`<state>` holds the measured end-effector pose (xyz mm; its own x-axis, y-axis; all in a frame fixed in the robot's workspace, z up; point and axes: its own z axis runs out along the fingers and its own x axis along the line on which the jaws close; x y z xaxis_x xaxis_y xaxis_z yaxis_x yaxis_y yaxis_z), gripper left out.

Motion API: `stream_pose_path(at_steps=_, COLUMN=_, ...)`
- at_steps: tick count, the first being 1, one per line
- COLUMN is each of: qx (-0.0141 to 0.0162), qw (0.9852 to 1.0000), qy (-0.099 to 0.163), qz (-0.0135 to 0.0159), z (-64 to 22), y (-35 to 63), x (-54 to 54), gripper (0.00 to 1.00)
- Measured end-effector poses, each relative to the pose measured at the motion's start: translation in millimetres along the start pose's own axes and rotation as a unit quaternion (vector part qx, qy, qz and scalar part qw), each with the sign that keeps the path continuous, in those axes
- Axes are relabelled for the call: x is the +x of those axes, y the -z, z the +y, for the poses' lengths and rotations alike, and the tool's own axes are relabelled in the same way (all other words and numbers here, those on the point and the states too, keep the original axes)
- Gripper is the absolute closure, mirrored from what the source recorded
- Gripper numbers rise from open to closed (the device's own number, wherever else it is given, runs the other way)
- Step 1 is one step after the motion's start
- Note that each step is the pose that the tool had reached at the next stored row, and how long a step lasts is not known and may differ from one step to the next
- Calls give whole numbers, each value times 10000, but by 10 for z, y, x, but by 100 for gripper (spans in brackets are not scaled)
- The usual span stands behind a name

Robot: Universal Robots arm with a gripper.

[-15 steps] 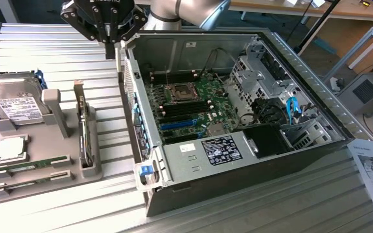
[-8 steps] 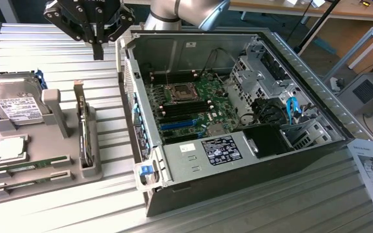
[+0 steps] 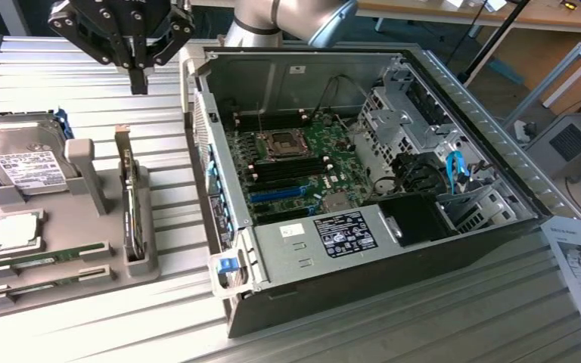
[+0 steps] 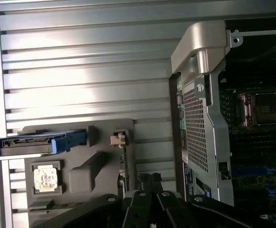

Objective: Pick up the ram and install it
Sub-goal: 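Reach for the ram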

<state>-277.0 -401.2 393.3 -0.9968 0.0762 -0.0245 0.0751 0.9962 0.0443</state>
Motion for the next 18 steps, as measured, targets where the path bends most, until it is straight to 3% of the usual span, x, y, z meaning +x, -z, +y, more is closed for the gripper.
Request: stream_pose_path(at_steps=18, qx=0, qw=10000, qy=0, qz=0, z=-50, y=12, x=399, gripper=89)
